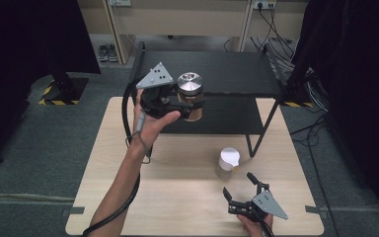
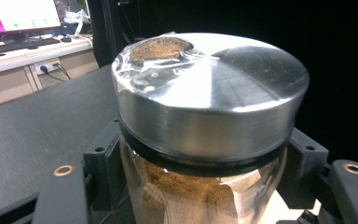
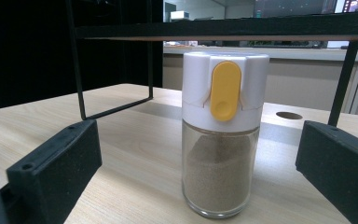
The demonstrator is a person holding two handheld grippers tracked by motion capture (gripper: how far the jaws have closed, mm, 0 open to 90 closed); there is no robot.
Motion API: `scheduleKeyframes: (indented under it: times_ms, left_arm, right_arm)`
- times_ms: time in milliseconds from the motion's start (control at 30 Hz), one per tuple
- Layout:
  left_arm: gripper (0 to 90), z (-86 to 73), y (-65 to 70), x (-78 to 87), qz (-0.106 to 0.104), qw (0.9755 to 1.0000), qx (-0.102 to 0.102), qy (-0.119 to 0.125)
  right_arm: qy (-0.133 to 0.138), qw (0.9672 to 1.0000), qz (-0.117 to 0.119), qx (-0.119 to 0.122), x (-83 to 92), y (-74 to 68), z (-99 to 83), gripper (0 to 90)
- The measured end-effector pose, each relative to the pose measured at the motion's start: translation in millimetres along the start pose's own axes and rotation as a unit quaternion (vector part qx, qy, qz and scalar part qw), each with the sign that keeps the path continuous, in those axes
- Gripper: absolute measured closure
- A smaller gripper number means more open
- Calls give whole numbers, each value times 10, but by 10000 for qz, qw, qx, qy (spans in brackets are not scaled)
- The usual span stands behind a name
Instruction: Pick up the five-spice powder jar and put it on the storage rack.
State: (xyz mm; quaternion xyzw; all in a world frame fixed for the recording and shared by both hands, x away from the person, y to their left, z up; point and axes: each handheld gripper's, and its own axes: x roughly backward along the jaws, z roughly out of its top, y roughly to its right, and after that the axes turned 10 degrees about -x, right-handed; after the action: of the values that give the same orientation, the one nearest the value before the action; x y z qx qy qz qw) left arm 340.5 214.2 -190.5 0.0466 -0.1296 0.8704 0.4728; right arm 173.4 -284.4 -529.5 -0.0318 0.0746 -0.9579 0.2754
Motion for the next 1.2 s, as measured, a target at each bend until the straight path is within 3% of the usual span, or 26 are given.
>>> scheduleKeyframes:
  times_ms: [300,467,867,1200]
  left_arm:
    - [304,271,-109,-102,275,9995,107,-69]
    - [304,389,-128,-235,639,9976,148,-210]
    - [304,446,-223,-417,1249,9908,382,-343]
    - [304,423,-240,-517,1491,9863,514,-485]
  right_arm:
    - [7,10000,-7,9,-1,-2,-2,4]
    - [-2,10000,-6,3,-2,-3,1,4]
    - [-1,10000,-8,15,-3,-3,1,4]
    - [2,10000,-6,9,-6,-4,-1,4]
